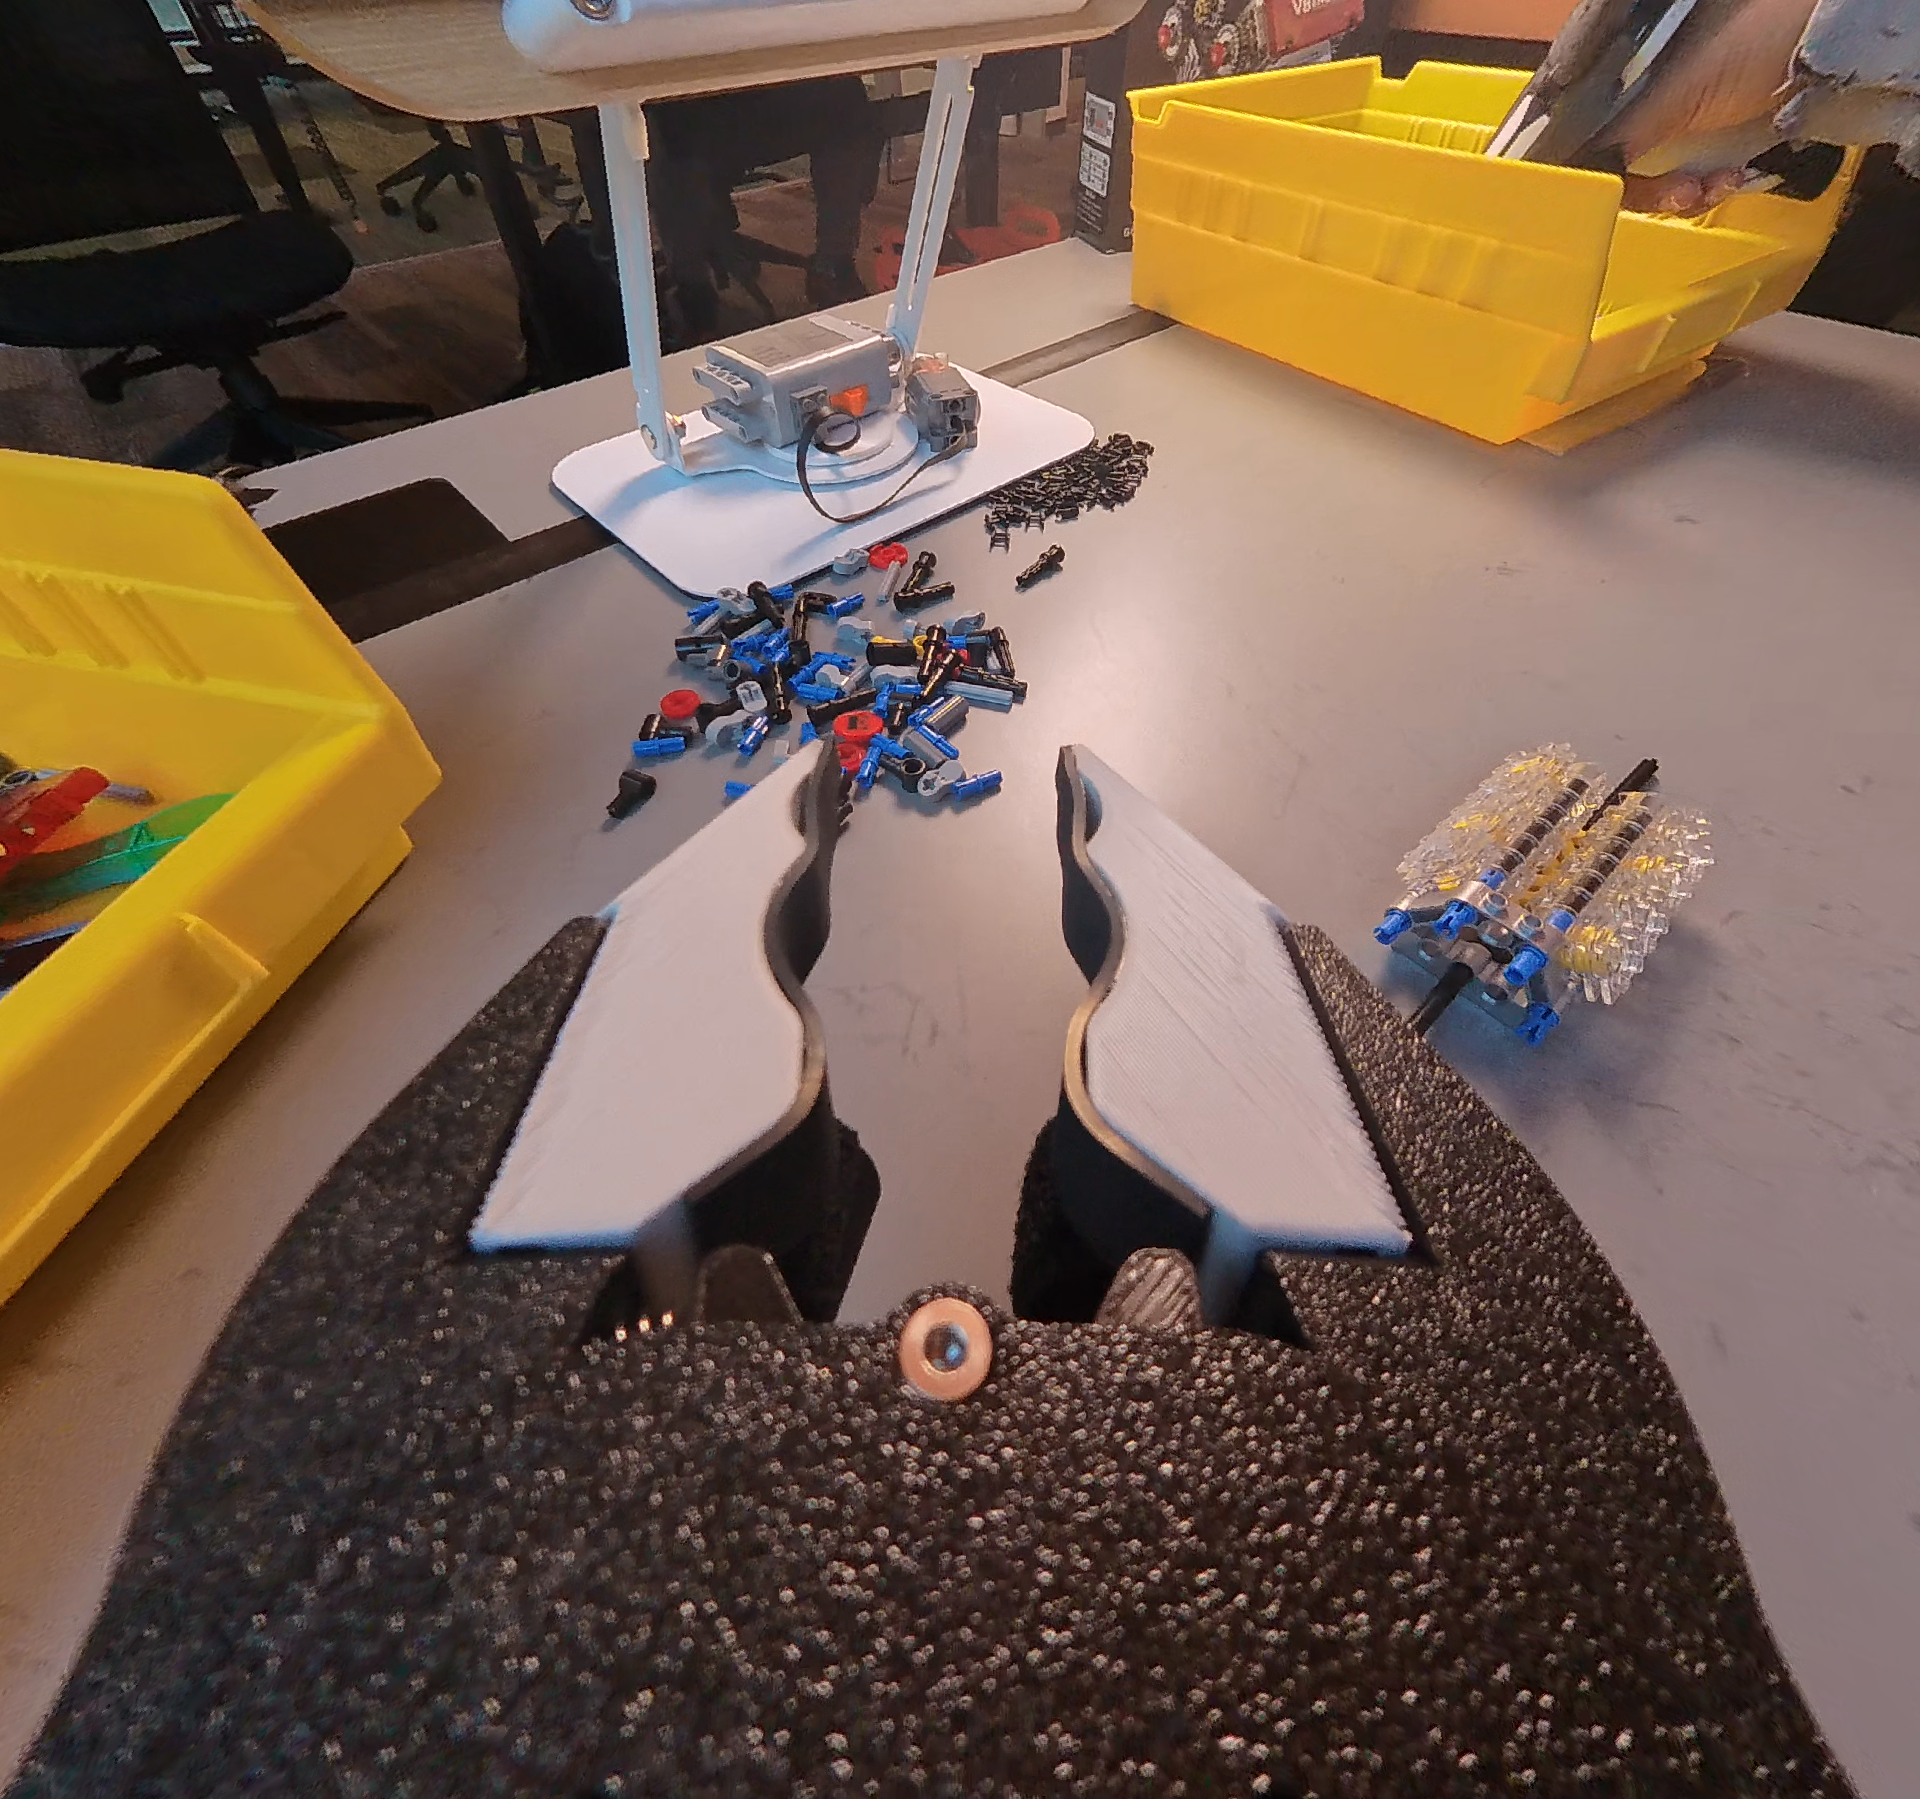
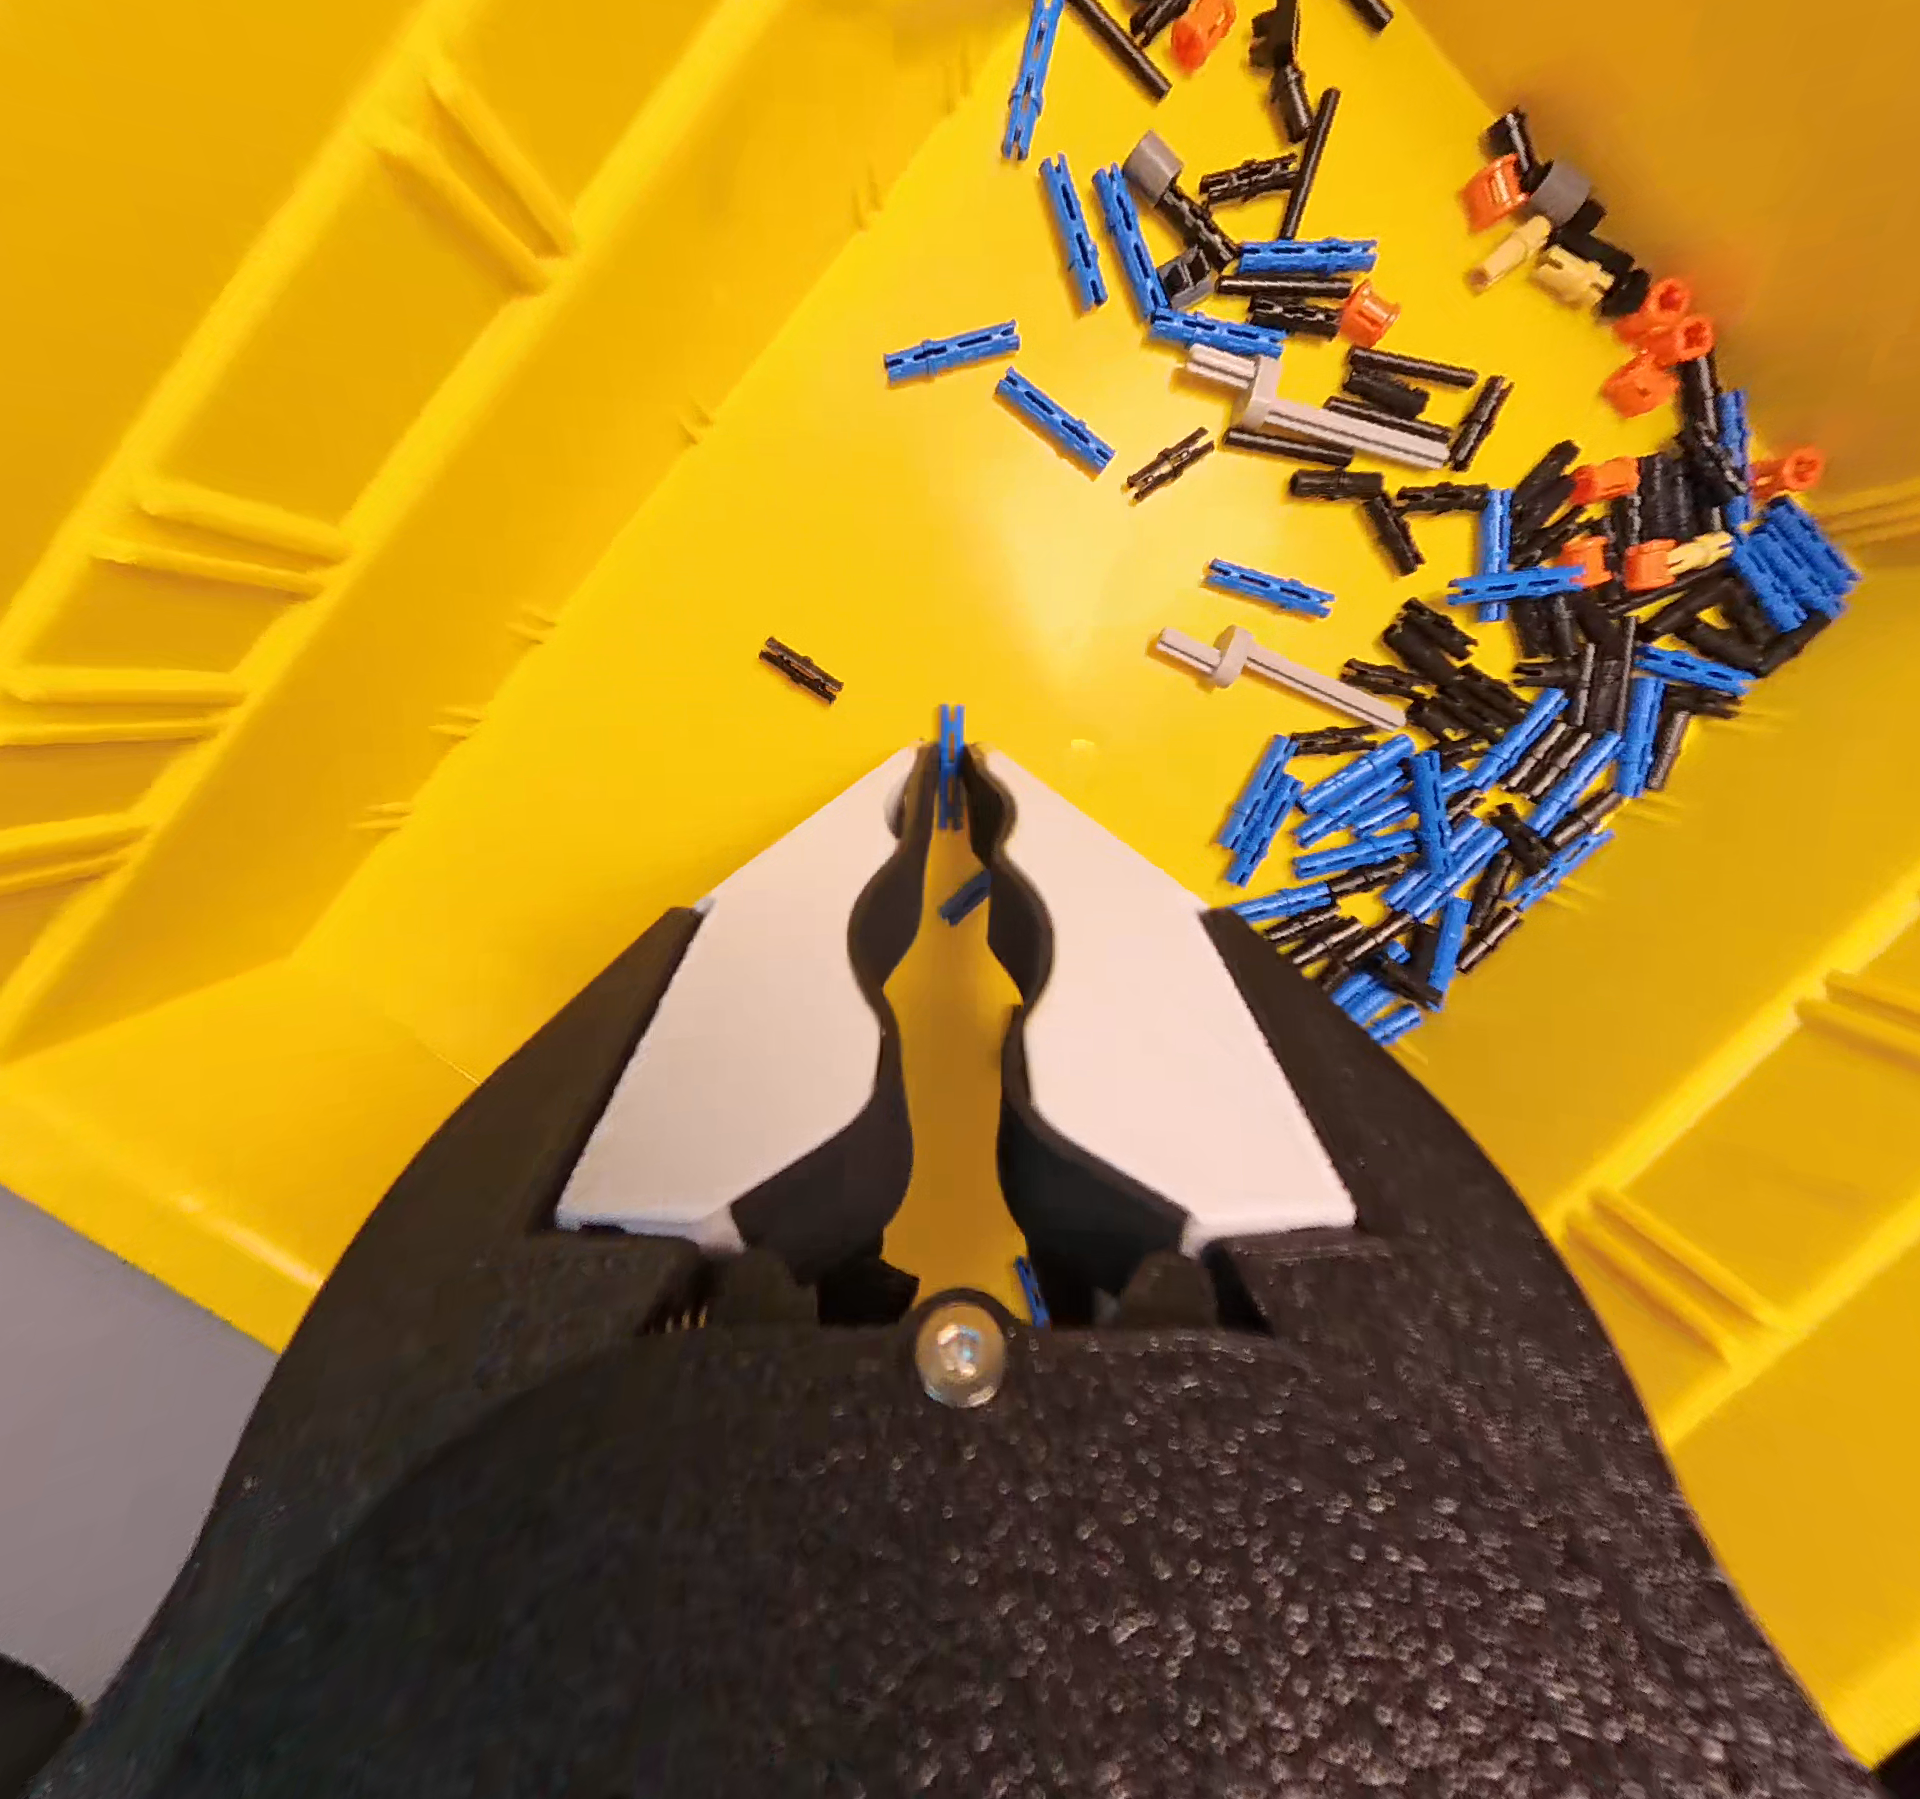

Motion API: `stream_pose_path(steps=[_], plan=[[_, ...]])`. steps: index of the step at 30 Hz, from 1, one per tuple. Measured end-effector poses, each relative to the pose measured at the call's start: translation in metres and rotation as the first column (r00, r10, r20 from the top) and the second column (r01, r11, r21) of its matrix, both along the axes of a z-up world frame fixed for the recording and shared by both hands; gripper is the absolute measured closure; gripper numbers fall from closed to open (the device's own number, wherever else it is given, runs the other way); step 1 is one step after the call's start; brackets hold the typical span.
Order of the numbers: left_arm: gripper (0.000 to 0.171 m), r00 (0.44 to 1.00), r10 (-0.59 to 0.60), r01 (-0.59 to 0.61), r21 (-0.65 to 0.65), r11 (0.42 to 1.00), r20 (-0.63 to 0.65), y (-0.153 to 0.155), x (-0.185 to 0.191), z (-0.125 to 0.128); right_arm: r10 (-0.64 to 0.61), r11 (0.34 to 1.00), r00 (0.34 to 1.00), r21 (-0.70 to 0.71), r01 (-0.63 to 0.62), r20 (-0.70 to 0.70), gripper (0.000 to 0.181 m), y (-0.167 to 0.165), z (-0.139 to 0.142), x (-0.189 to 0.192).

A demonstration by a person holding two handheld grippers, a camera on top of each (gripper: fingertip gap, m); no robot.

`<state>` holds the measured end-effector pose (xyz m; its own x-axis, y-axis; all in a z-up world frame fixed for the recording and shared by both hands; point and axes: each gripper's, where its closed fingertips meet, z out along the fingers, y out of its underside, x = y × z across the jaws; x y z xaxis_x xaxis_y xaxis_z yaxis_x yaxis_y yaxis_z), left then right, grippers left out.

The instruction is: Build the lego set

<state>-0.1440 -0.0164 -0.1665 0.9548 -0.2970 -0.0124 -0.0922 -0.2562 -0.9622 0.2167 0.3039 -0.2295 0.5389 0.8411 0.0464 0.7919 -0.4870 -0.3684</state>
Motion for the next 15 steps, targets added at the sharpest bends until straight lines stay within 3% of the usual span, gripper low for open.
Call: stream_pose_path(steps=[5, 8, 10, 12, 15], plan=[[0.132, 1.000, -0.014, 0.014, -0.004, 1.000, -0.018, 0.000, 0.003, -0.002, 0.043, 0.997, 0.999, 0.065, -0.043, 0.003, 0.179, -0.006, 0.012, 0.002], [0.132, 0.999, -0.020, 0.020, 0.000, 1.000, -0.025, -0.001, 0.004, -0.001, 0.141, 0.963, 0.969, 0.257, -0.086, -0.202, 0.179, -0.032, 0.084, -0.029], [0.132, 0.999, -0.026, 0.026, -0.004, 1.000, -0.025, -0.001, 0.006, -0.002, 0.282, 0.917, 0.903, 0.367, -0.155, -0.324, 0.179, -0.078, 0.139, -0.055], [0.132, 0.999, -0.038, 0.038, -0.006, 0.999, -0.024, 0.000, 0.009, -0.002, 0.432, 0.868, 0.835, 0.409, -0.283, -0.340, 0.179, -0.137, 0.163, -0.078], [0.132, 0.998, -0.058, 0.058, -0.007, 0.998, -0.023, 0.000, 0.015, -0.002, 0.594, 0.789, 0.764, 0.366, -0.493, -0.250, 0.179, -0.216, 0.133, -0.104]])
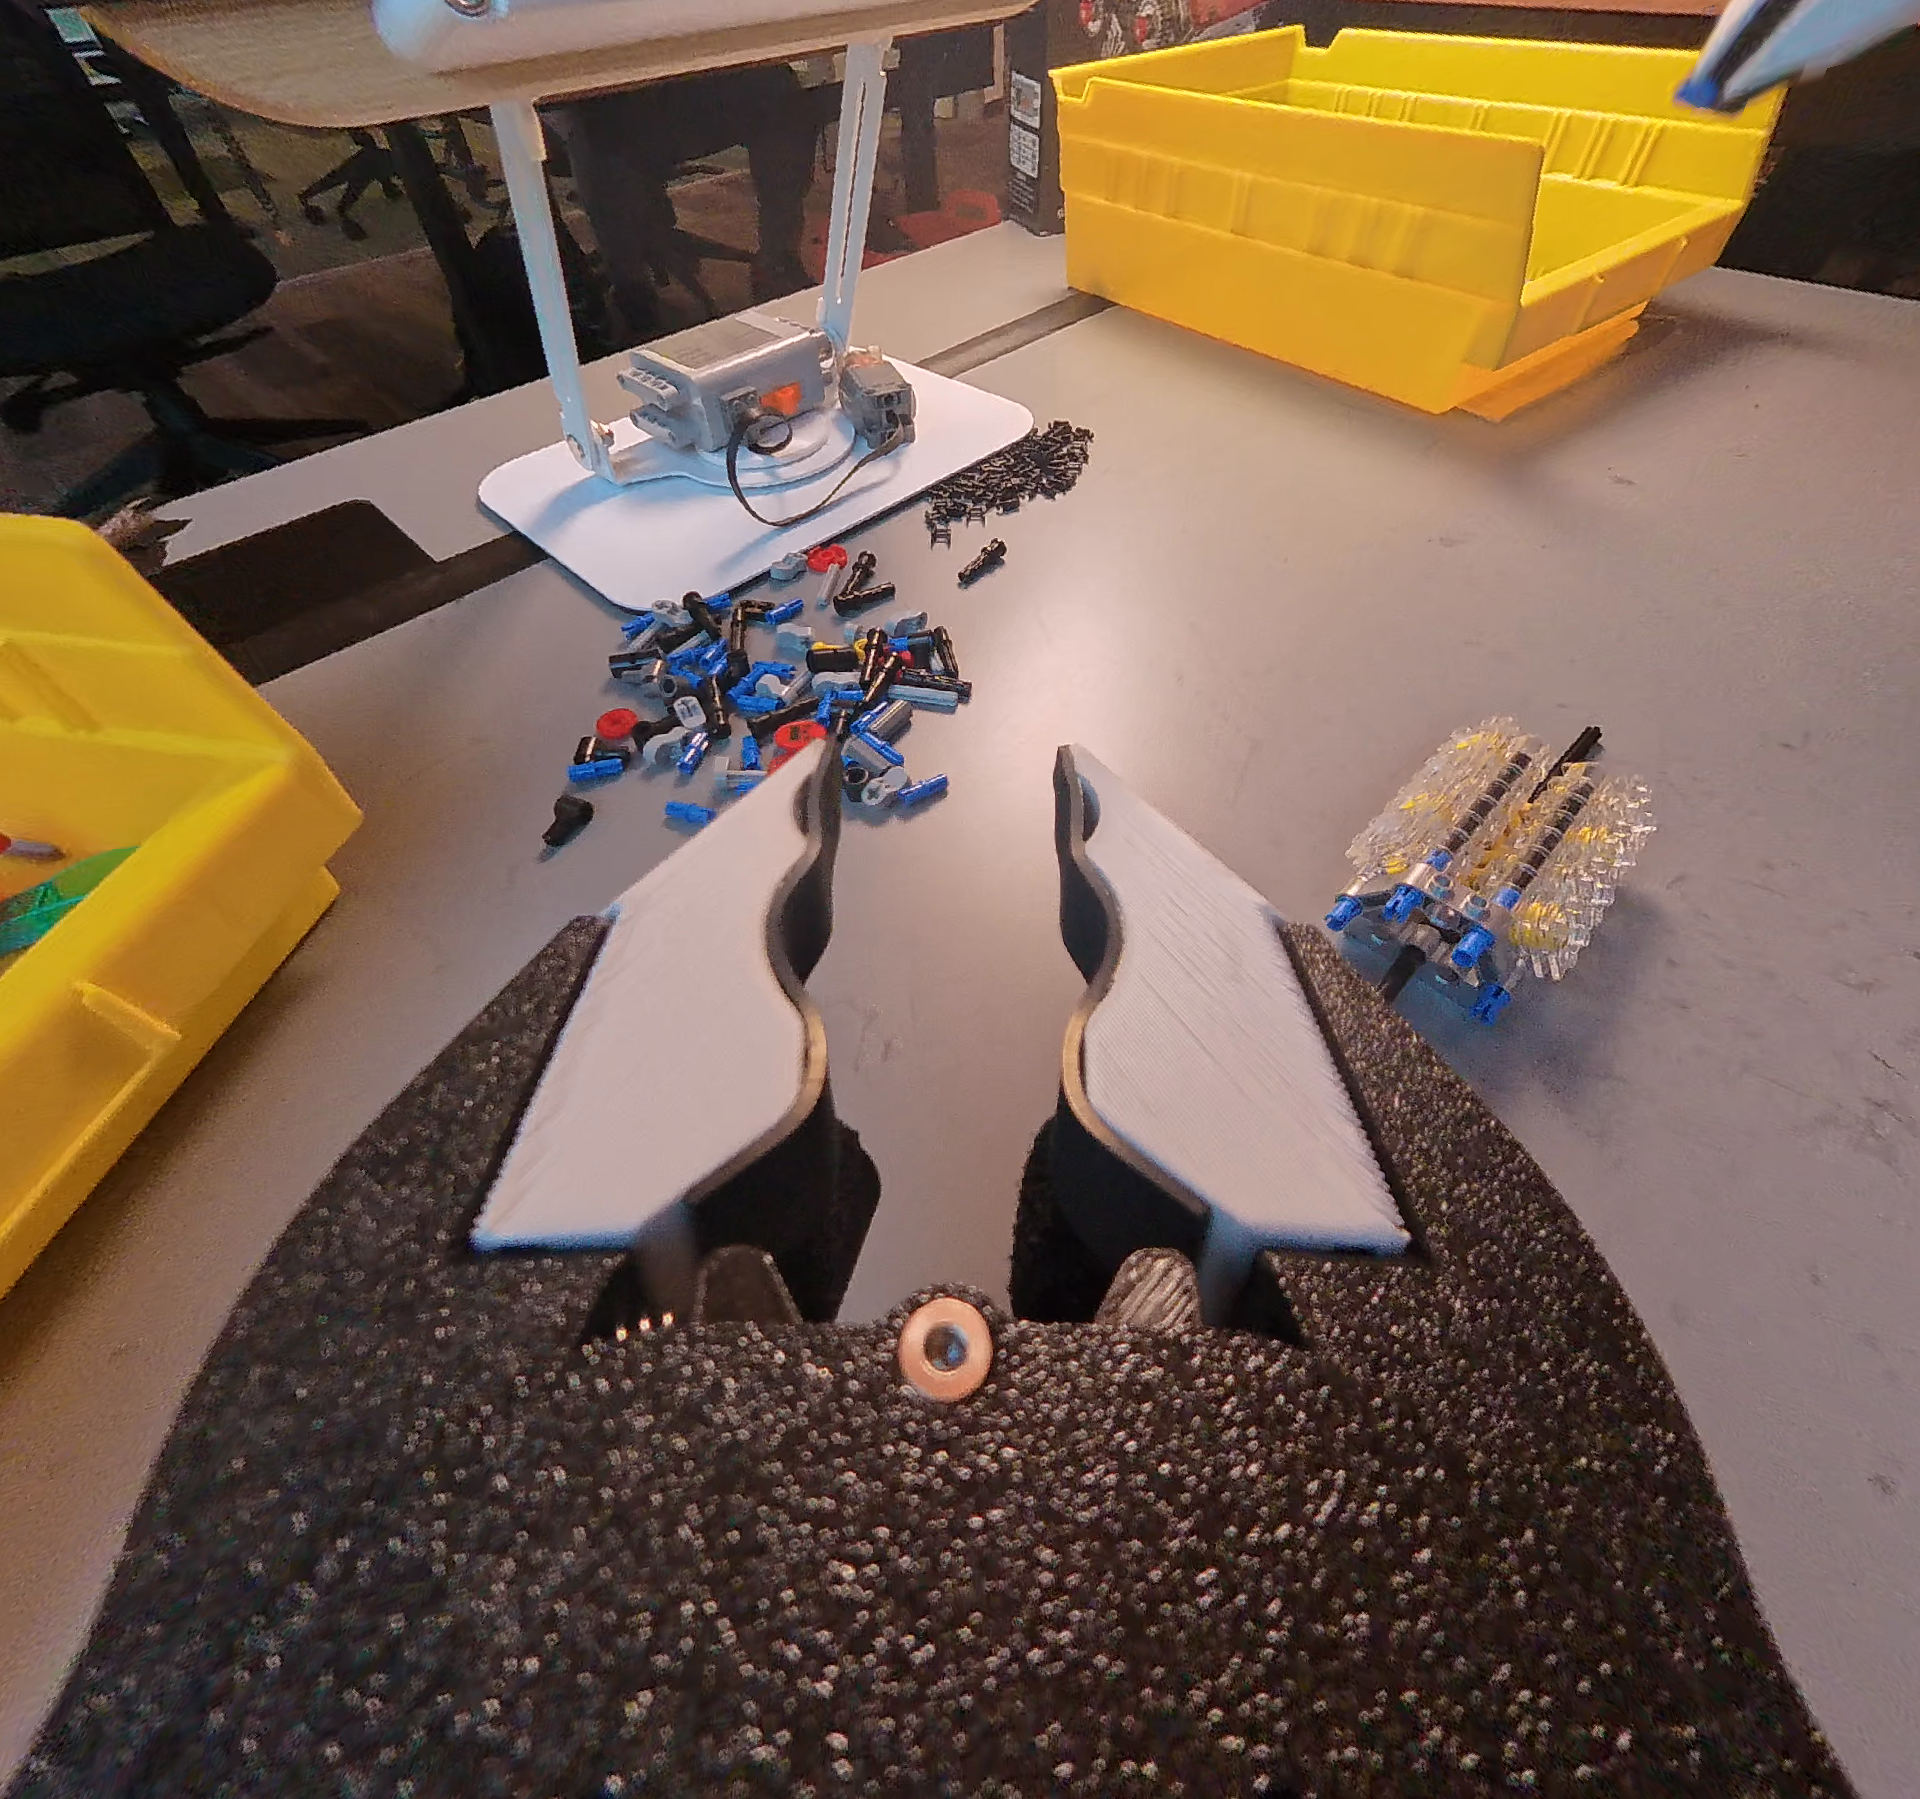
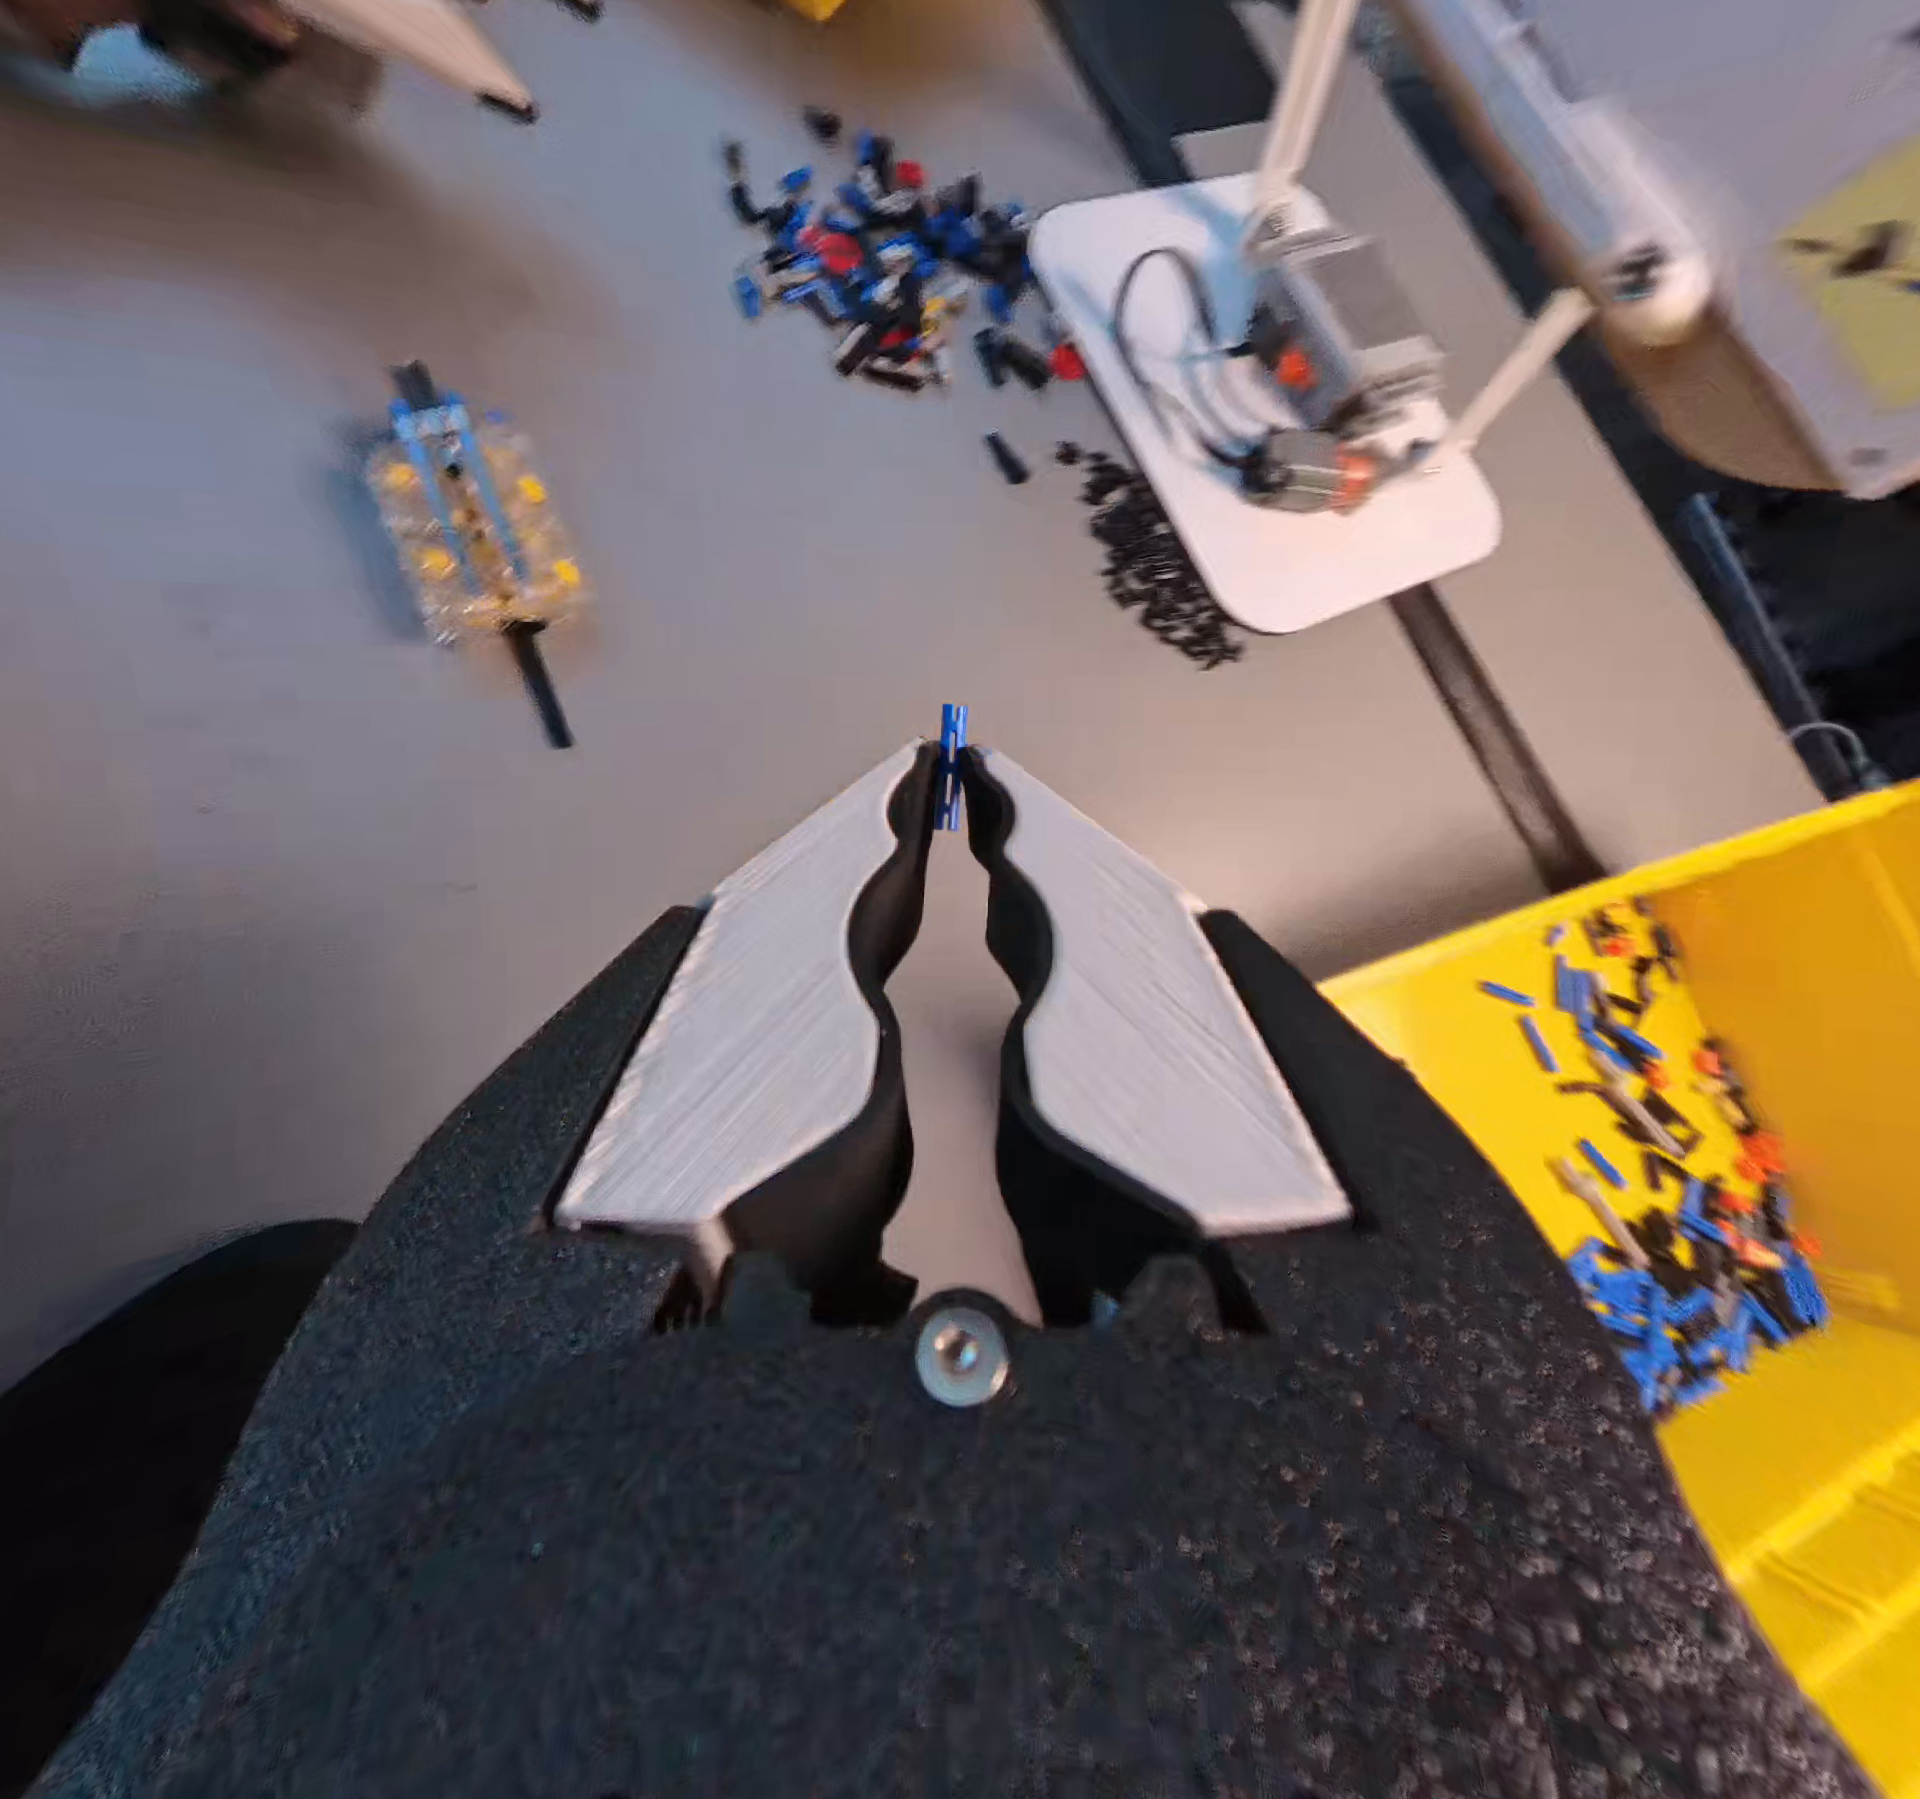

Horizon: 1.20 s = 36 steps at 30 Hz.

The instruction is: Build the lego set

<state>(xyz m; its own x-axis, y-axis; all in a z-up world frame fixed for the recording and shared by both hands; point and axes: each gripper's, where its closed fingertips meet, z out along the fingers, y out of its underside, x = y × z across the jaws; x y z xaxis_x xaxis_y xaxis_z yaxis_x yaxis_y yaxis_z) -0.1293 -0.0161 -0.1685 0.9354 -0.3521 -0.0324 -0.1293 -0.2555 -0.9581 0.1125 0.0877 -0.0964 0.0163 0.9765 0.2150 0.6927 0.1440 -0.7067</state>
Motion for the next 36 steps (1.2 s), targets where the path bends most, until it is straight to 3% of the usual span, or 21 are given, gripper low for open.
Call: stream_pose_path(steps=[3, 6, 12, 14, 15, 17, 19, 21, 23, 25, 29, 36], plan=[[0.132, 1.000, -0.009, 0.009, -0.002, 1.000, -0.014, -0.002, 0.004, -0.001, 0.109, 0.993, 0.987, -0.052, -0.104, 0.119, 0.179, -0.050, -0.062, -0.014], [0.132, 1.000, -0.002, 0.002, 0.005, 1.000, -0.029, -0.004, 0.003, 0.000, 0.140, 0.988, 0.972, -0.087, -0.126, 0.187, 0.179, -0.071, -0.107, -0.019], [0.132, 1.000, -0.001, 0.001, 0.004, 1.000, -0.007, -0.004, 0.001, 0.002, 0.131, 0.988, 0.965, -0.105, -0.110, 0.227, 0.178, -0.080, -0.142, -0.017], [0.132, 1.000, -0.006, 0.006, 0.002, 1.000, -0.011, -0.004, 0.003, 0.001, 0.103, 0.992, 0.976, -0.093, -0.086, 0.192, 0.170, -0.076, -0.138, -0.018], [0.132, 1.000, -0.008, 0.008, 0.001, 1.000, -0.015, -0.004, 0.004, 0.001, 0.084, 0.994, 0.982, -0.076, -0.072, 0.171, 0.164, -0.069, -0.130, -0.017], [0.132, 1.000, -0.010, 0.010, -0.003, 1.000, -0.022, -0.004, 0.005, -0.001, 0.029, 0.998, 0.998, -0.052, -0.026, 0.056, 0.162, -0.048, -0.090, -0.013], [0.132, 1.000, -0.011, 0.010, -0.009, 1.000, -0.022, -0.003, 0.005, -0.002, -0.114, 0.993, 0.992, -0.019, 0.113, -0.054, 0.163, -0.001, -0.036, 0.004], [0.132, 1.000, -0.009, 0.009, -0.010, 1.000, -0.019, -0.002, 0.004, -0.002, -0.283, 0.959, 0.957, 0.004, 0.284, -0.057, 0.163, 0.057, -0.003, 0.037], [0.132, 1.000, -0.011, 0.011, -0.014, 1.000, -0.017, -0.002, 0.005, -0.002, -0.435, 0.900, 0.897, 0.015, 0.435, 0.075, 0.163, 0.115, -0.011, 0.078], [0.132, 1.000, -0.013, 0.013, -0.015, 1.000, -0.022, -0.001, 0.005, -0.003, -0.524, 0.834, 0.824, -0.067, 0.548, 0.213, 0.163, 0.152, -0.044, 0.108], [0.132, 0.999, -0.008, 0.008, -0.012, 1.000, -0.039, -0.004, 0.005, -0.003, -0.563, 0.732, 0.753, -0.217, 0.646, 0.341, 0.165, 0.179, -0.103, 0.122], [0.132, 1.000, -0.001, 0.000, -0.017, 1.000, -0.019, -0.002, 0.000, -0.003, -0.601, 0.672, 0.692, -0.215, 0.709, 0.400, 0.167, 0.199, -0.132, 0.126]])
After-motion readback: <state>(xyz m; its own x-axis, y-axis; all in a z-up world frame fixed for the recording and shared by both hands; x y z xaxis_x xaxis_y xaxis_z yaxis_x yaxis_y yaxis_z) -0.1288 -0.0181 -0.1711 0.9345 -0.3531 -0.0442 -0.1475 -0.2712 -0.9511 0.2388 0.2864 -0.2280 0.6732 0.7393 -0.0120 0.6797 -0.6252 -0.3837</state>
